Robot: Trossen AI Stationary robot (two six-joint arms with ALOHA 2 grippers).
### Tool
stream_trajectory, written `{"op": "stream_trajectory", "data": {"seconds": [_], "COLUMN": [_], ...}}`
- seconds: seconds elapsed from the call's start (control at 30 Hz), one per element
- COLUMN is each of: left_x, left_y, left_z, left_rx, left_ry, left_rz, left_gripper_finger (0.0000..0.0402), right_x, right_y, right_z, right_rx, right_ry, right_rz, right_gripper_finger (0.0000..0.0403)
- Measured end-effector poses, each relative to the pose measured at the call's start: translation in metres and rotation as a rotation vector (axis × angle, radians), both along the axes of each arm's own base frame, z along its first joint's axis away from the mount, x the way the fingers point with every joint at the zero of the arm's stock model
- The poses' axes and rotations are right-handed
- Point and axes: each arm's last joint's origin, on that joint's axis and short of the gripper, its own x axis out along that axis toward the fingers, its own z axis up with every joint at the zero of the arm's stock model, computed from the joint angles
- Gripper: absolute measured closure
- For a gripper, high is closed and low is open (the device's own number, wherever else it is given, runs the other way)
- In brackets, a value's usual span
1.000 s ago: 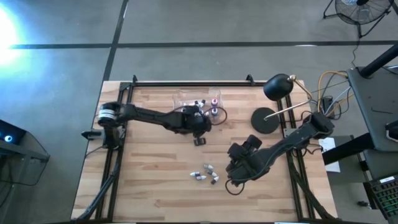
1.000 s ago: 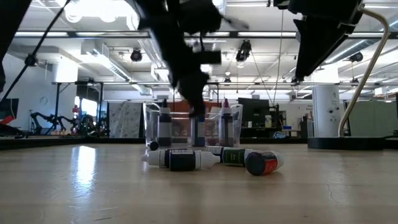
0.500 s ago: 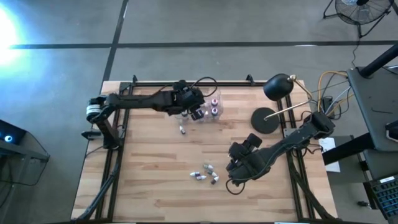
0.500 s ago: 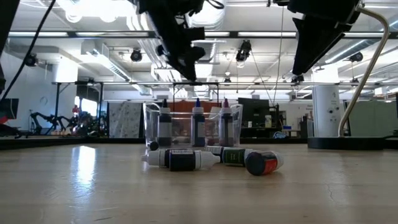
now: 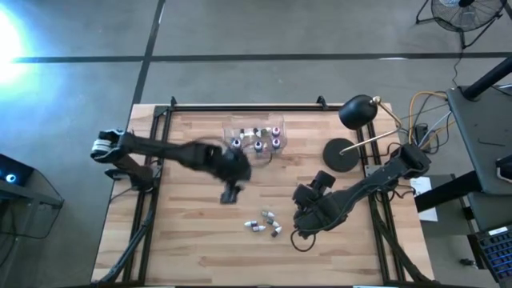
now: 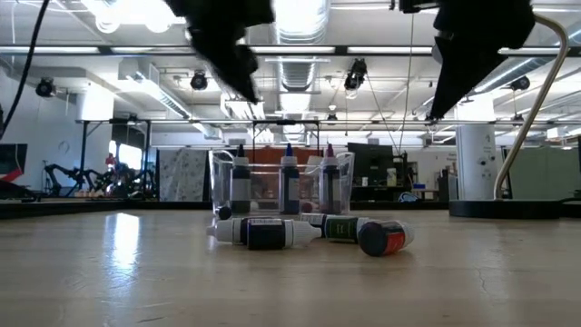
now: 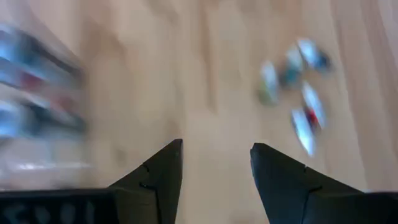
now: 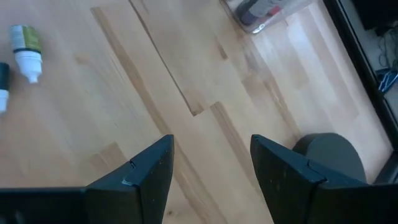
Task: Pick & Place food coloring
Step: Put the small brown food coloring bottle into the transparent bin
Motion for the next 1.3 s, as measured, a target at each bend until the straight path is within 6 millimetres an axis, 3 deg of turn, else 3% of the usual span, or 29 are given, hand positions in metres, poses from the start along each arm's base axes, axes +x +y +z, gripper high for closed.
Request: {"op": "stream_trajectory", "data": {"seconds": [0.23,0.3,0.4,0.5,0.63,1.03,1.3], "left_x": [-0.028,-0.036,-0.043,-0.039,-0.034,-0.043,-0.043], "left_y": [-0.026,-0.04,-0.044,-0.03,-0.012,0.045,0.063], "left_z": [-0.067,-0.075,-0.082,-0.087,-0.097,-0.116,-0.115], "left_rx": [-0.206,-0.118,0.222,0.382,0.279,0.329,0.361], "left_ry": [0.206,0.172,0.092,0.055,0.049,0.084,0.072], "left_rz": [0.313,0.276,0.19,0.109,-0.032,0.058,0.023], "left_gripper_finger": [0.0239,0.0239,0.0239,0.0239,0.0239,0.0239,0.0239], "right_x": [-0.002,-0.002,-0.002,-0.001,0.002,0.005,0.005], "right_y": [0.001,0.001,0.002,0.0,-0.005,-0.006,-0.006], "right_z": [-0.005,-0.007,-0.009,-0.009,-0.009,-0.009,-0.009], "right_rx": [0.056,0.081,0.09,0.083,0.083,0.107,0.106], "right_ry": [0.031,0.055,0.078,0.096,0.087,0.034,0.029], "right_rz": [-0.017,-0.001,0.037,0.06,0.047,-0.012,-0.011], "right_gripper_finger": [0.0197,0.0197,0.0197,0.0197,0.0197,0.0197,0.0197]}}
